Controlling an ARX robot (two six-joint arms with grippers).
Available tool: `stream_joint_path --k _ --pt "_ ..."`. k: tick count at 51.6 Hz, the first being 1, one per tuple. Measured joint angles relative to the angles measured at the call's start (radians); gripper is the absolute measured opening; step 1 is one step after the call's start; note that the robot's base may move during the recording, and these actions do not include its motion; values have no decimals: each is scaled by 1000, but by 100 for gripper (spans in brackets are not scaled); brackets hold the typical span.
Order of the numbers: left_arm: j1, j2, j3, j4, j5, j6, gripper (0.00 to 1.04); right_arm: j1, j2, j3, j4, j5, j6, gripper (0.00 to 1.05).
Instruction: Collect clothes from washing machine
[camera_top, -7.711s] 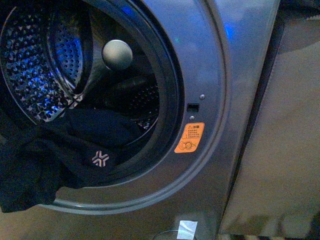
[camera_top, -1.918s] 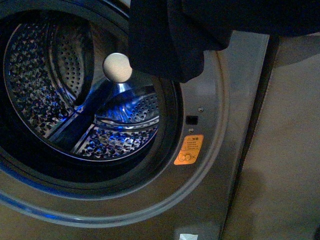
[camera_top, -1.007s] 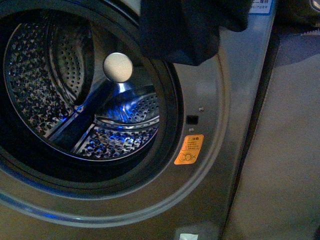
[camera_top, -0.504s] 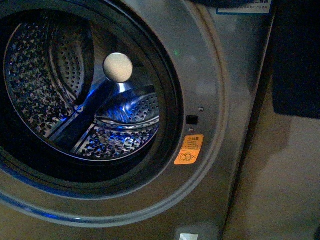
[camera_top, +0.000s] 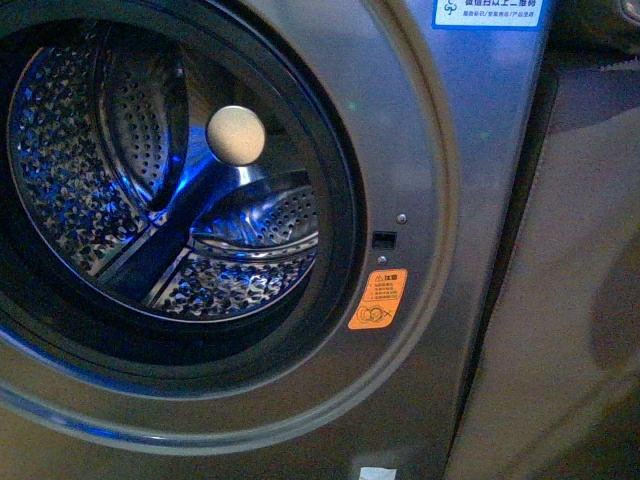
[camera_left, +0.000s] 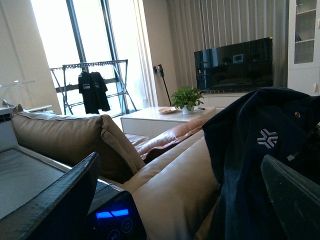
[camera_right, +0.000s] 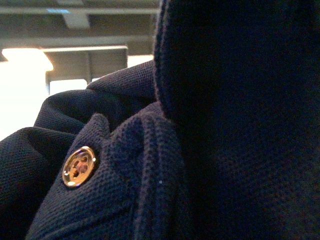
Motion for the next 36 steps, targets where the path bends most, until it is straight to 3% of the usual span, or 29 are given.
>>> stream_joint_path --k 11,25,32,36 --pt "0 0 0 0 0 0 98 -223 77 33 -250 -181 16 10" --pt "0 0 0 0 0 0 98 -374 230 -88 -586 -431 7 10" --pt "0 0 0 0 0 0 98 -423 280 -159 -679 -480 5 10" --pt "0 0 0 0 0 0 98 -455 354 -180 -756 -489 -14 26"
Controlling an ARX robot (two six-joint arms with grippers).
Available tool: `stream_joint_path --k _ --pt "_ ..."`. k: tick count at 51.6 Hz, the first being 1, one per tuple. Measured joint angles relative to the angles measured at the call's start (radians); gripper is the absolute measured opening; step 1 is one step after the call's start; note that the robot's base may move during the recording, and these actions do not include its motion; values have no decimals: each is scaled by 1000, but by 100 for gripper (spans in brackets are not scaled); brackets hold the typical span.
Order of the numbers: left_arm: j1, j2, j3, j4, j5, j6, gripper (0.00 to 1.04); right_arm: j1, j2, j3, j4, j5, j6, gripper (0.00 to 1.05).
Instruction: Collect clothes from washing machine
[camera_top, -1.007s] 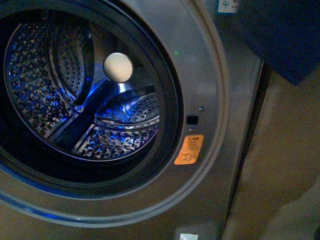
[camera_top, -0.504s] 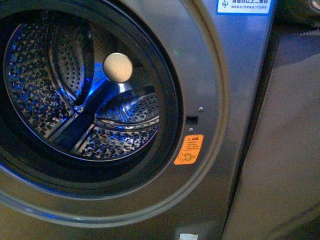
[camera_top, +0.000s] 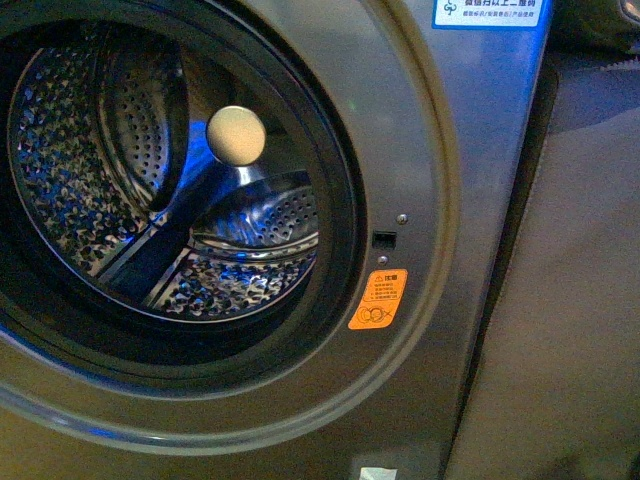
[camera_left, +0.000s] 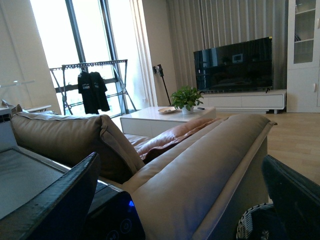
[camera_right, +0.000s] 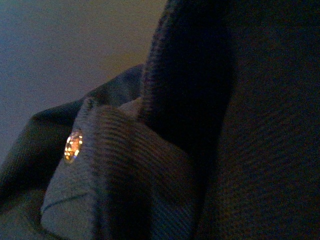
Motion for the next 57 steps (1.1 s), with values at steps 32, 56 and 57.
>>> stream_joint_path --k 32,56,57 --pt "0 0 0 0 0 0 98 111 -336 -71 116 -160 148 97" --pt "0 -2 1 0 0 0 98 1023 -752 -507 651 602 -176 97" --pt "0 -2 1 0 0 0 98 1062 -723 -536 694 636 -181 97"
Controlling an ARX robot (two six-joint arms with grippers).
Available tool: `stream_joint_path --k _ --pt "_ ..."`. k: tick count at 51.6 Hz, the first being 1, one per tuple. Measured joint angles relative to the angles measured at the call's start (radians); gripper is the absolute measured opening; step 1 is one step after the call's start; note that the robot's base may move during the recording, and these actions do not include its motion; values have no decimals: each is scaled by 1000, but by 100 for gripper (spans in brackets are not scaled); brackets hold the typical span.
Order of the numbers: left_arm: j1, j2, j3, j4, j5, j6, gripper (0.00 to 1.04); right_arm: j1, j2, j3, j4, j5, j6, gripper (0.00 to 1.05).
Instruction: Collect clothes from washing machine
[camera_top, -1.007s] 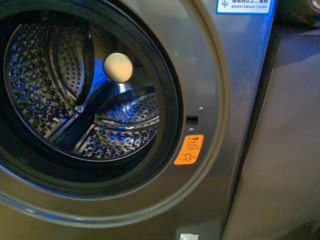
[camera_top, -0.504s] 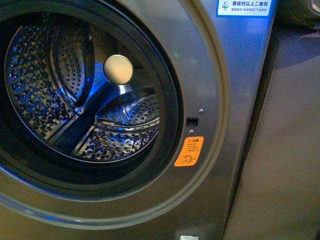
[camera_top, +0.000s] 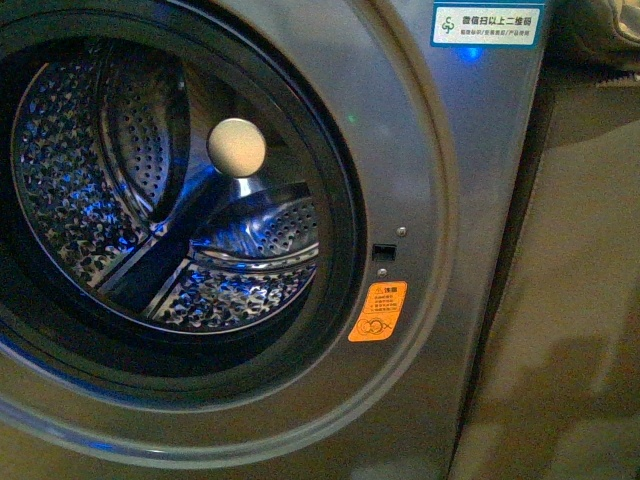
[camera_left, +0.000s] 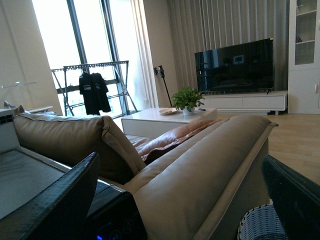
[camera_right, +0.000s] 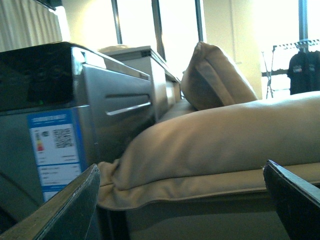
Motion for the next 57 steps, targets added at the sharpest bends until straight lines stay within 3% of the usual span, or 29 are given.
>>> stream_joint_path --k 4,6,9,12,16,18,31,34,39,44,57 --pt "0 0 0 0 0 0 98 107 114 -90 130 112 -15 97" --pt "-13 6 15 -30 -59 -1 97 130 119 -97 60 155 -35 93" --pt "-47 -6 53 -239 -386 -36 86 139 50 -96 -135 199 -85 82" --pt "-39 -74 -40 -332 -623 -53 77 132 -17 -97 -253 198 -105 73" --pt "-11 -177 -212 -293 -791 -61 67 117 -68 -105 -319 192 -119 63" --pt "12 -234 -304 -256 -822 -64 61 109 -86 -113 -332 184 -122 58" --pt "169 -563 -851 -32 -737 -79 25 67 -190 -161 -394 133 -136 22" --pt "198 -612 -956 7 -690 -79 17 26 -218 -170 -414 70 -137 13" --pt "249 -673 -1119 61 -634 -84 2 -28 -266 -185 -444 47 -140 1" --pt "319 -752 -1279 116 -582 -86 4 -34 -323 -200 -486 39 -139 2" --pt "408 -879 -1463 182 -491 -86 4 -35 -396 -240 -512 38 -139 2"
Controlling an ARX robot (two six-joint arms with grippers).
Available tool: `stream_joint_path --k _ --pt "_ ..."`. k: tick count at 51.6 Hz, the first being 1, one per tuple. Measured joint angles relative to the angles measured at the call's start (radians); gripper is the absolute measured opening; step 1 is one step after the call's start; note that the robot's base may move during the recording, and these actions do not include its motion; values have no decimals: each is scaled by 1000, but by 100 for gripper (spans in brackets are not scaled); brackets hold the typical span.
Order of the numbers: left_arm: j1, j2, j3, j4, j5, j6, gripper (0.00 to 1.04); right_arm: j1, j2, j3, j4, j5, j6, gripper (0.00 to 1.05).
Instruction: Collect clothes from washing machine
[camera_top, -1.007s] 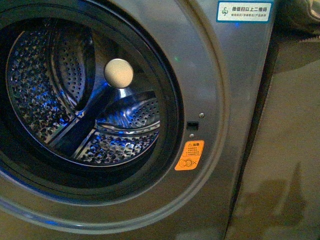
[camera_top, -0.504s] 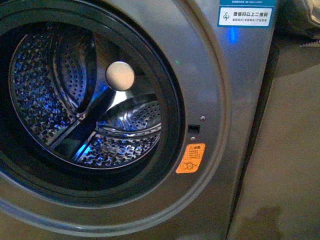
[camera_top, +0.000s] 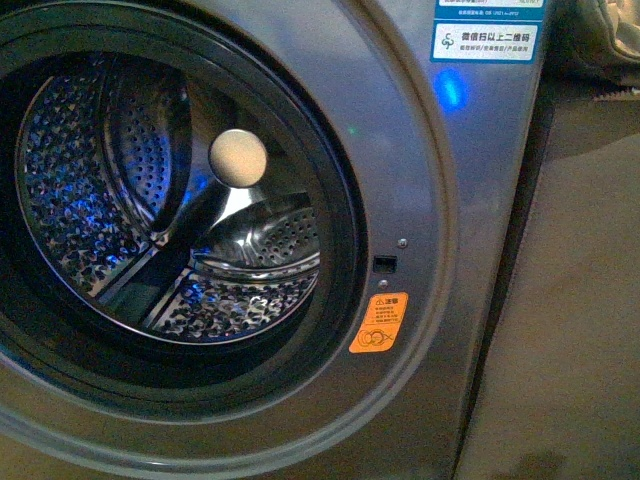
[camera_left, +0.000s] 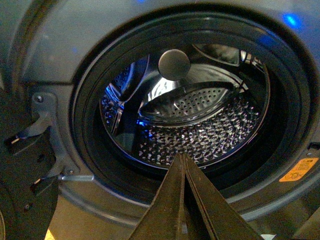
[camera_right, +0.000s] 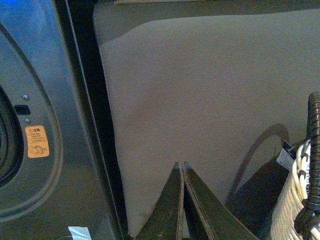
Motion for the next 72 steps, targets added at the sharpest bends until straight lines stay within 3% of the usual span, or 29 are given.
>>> stream_joint_path --k 11,15,18,32,37,51,56,67,72 --pt "69 -98 -131 28 70 0 4 0 -108 0 -100 0 0 2" --pt "136 -126 -159 28 156 0 4 0 -132 0 -126 0 0 2" --pt "174 -151 -186 28 166 -1 4 0 -160 0 -151 0 0 2" --pt "180 -246 -259 14 174 0 4 -1 -243 0 -235 0 0 2" --pt "180 -280 -278 -1 174 0 4 -1 -388 0 -404 0 0 2" --pt "180 -348 -306 -40 175 0 4 -1 -411 0 -410 0 0 2" --pt "180 -484 -327 -178 178 -1 4 -1 -411 0 -410 0 0 2" --pt "180 -527 -327 -186 174 -1 4 -1 -411 0 -411 0 0 2" --pt "180 -527 -327 -186 174 -2 16 -1 -411 0 -411 0 -2 8"
